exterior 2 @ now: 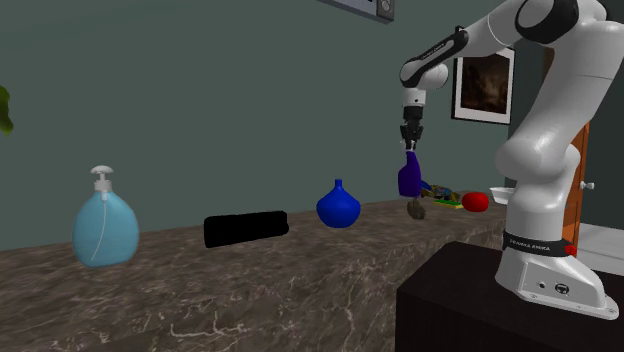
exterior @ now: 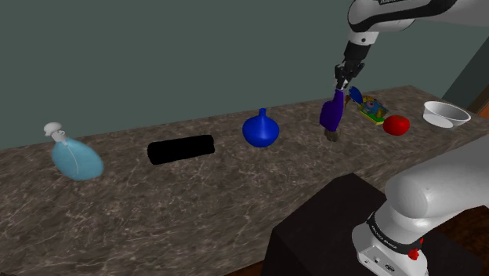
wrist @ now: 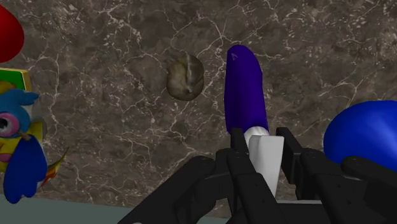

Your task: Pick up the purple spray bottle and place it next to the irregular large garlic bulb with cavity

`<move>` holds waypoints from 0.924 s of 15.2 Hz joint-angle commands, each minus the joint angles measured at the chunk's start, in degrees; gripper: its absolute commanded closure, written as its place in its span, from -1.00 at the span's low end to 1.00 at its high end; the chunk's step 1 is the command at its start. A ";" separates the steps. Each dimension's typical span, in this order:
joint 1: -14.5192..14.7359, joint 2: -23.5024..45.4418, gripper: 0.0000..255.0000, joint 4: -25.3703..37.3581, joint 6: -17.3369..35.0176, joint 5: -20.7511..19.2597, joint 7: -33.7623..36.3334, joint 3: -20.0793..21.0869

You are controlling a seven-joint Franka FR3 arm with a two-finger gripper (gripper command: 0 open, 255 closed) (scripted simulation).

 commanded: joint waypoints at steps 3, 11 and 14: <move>-0.01 0.03 1.00 -3.20 3.27 -0.04 0.10 -0.02; -0.05 1.25 1.00 -8.29 9.56 -0.03 -0.01 -0.26; -0.06 1.92 1.00 -10.01 11.96 0.01 -0.07 -0.35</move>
